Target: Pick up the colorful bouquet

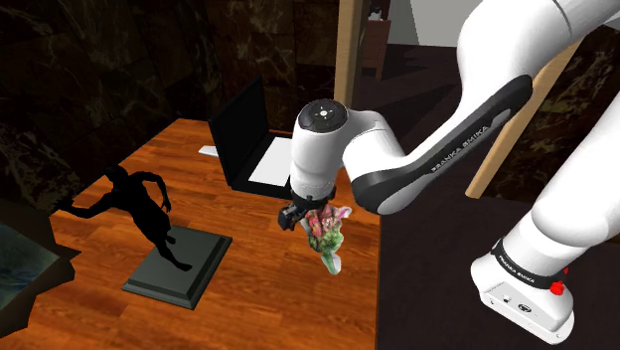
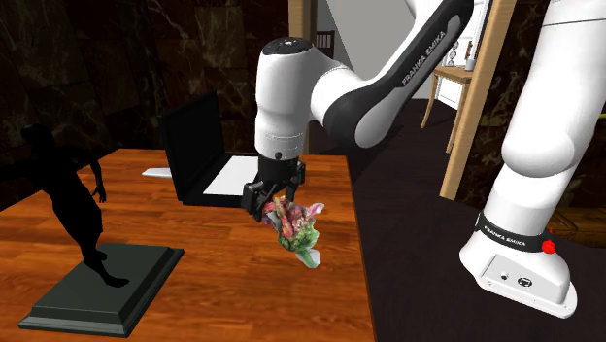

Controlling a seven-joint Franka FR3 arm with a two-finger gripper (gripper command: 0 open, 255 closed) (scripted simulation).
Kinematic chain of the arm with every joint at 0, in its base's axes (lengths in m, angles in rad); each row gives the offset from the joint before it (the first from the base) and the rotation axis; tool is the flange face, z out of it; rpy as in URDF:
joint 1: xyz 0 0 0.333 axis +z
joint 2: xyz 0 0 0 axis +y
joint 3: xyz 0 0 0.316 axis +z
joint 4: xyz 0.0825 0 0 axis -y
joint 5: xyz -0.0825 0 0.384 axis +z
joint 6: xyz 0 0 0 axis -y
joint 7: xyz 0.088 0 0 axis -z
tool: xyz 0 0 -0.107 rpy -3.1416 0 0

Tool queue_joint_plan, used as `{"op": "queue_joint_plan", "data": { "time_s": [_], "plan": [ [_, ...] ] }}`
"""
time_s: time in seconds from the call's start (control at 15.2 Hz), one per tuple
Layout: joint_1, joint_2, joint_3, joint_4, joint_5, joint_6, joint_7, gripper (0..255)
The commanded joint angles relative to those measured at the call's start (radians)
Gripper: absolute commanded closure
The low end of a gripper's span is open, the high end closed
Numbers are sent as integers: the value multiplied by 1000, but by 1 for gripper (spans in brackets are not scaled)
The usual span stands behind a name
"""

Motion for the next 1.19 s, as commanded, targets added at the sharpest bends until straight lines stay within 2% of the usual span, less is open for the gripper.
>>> {"op": "queue_joint_plan", "data": {
  "time_s": [0.0, 0.13, 0.26, 0.33, 0.92, 1.12],
  "plan": [
    [9, 37, -12, 3, -57, 11, 43, 0],
    [22, 69, -27, 2, -107, 23, 82, 0],
    [27, 78, -33, 1, -121, 26, 93, 0],
    [27, 79, -33, 1, -123, 27, 95, 255],
    [26, 78, -33, 1, -121, 26, 93, 255],
    [6, 31, -8, 3, -47, 8, 35, 255]
  ]
}}
